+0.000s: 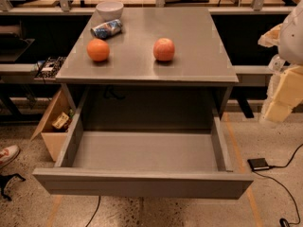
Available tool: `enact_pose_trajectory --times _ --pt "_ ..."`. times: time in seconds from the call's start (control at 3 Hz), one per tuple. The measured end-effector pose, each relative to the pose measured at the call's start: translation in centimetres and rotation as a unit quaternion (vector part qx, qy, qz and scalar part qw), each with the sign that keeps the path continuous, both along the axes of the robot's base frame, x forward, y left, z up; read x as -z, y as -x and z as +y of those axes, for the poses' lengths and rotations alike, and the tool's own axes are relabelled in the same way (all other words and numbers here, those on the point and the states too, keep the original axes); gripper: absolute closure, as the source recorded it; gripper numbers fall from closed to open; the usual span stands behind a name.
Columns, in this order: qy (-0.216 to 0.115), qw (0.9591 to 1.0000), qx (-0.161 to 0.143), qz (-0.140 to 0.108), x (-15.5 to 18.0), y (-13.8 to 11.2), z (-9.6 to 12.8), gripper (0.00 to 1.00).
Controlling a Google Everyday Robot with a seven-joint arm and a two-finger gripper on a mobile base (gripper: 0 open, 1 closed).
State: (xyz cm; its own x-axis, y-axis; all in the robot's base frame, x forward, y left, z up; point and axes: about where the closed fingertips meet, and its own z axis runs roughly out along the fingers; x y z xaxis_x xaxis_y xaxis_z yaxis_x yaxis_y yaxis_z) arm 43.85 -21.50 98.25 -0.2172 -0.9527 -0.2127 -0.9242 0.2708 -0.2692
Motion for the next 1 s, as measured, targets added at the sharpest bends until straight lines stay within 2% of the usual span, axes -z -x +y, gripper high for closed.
enact_pose_trajectory --times 0.33,0.67,1.0 --pt "0.000 1.0000 0.000 0.000 0.0 0.0 0.0 0.00" --pt "-0.031 0.9992 0.010 -0.024 0.5 -2.5 0.8 0.00" --pt "-0.110 0.9918 0.029 -0.058 1.5 -7.6 2.8 0.00"
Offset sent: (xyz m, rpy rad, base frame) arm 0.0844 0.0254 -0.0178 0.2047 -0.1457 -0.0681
